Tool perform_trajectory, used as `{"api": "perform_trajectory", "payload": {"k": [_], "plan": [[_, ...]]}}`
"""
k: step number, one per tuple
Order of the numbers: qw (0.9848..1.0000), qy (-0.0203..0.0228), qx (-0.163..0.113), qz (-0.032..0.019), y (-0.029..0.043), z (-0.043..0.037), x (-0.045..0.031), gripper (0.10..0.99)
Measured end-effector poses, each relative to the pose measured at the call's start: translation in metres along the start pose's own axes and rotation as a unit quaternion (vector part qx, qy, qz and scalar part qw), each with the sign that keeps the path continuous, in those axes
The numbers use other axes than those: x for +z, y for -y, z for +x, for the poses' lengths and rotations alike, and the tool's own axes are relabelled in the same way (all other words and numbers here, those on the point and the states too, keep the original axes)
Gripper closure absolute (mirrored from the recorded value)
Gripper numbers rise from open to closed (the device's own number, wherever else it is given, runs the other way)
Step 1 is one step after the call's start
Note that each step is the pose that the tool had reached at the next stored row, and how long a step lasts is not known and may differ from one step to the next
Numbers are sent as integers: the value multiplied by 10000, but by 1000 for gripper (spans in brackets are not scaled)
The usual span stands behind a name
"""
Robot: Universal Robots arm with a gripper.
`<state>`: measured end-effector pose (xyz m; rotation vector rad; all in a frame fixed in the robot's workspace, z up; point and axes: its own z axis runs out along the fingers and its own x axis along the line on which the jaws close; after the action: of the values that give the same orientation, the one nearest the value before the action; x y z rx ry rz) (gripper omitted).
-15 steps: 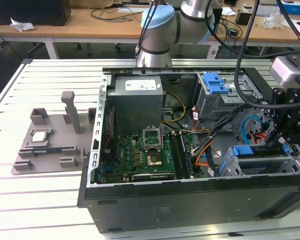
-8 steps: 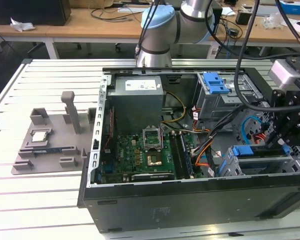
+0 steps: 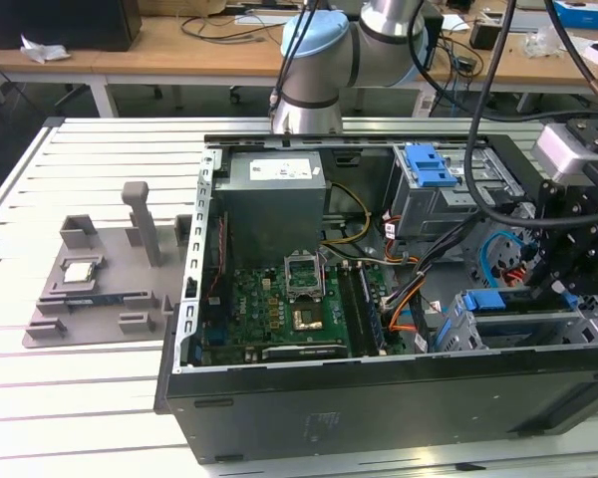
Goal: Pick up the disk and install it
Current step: 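Insert the first disk wire, then insert the second disk wire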
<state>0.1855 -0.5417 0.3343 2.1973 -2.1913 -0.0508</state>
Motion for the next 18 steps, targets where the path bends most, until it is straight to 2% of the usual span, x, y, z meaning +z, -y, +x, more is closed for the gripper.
{"api": "perform_trajectory", "payload": {"k": [1,2,4,6,9,18], "plan": [[10000,2,0,1,-1,0,-27,843],[10000,-4,0,5,-7,-11,-135,843],[10000,-10,0,7,-11,-24,-212,859],[10000,-26,1,10,-17,-47,-338,984],[10000,-39,2,13,-22,-63,-439,980],[10000,-38,2,13,-23,-63,-461,980]]}}
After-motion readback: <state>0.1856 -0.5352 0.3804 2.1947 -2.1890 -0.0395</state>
